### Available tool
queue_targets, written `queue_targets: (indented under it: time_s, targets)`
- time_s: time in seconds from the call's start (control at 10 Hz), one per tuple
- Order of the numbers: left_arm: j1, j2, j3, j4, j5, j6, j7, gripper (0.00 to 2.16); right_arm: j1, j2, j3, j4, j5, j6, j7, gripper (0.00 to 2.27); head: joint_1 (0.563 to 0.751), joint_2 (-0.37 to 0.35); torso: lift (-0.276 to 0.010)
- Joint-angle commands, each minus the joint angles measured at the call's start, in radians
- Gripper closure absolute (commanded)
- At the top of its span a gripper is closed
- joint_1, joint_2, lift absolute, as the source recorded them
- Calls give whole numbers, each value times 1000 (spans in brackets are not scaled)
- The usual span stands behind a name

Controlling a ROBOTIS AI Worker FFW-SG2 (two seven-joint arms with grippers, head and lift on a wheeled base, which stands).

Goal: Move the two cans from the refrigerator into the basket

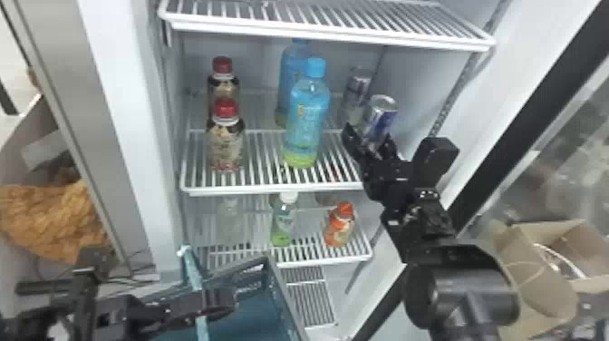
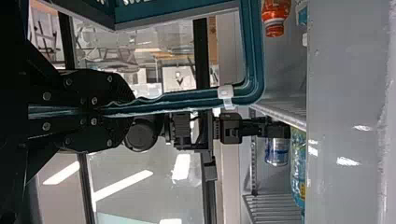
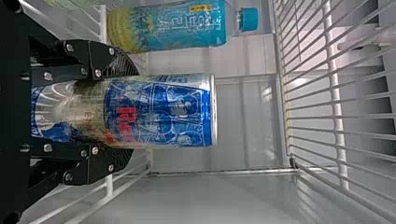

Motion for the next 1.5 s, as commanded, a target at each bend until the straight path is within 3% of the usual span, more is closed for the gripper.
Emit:
queue_targets:
  time_s: [0.0, 1.0, 1.4]
  targets:
    - [0, -1, 0, 0, 0, 0, 0, 1191, 23, -3, -3, -34, -8, 0, 0, 1273, 695, -226, -25]
    - [0, -8, 12, 0, -2, 0, 0, 1191, 499, -60, -31, -662, -199, 299, 5, 1273, 695, -215, -25]
    - [2, -8, 18, 0, -4, 0, 0, 1191, 671, -60, -85, -802, -223, 442, 83, 1273, 695, -209, -25]
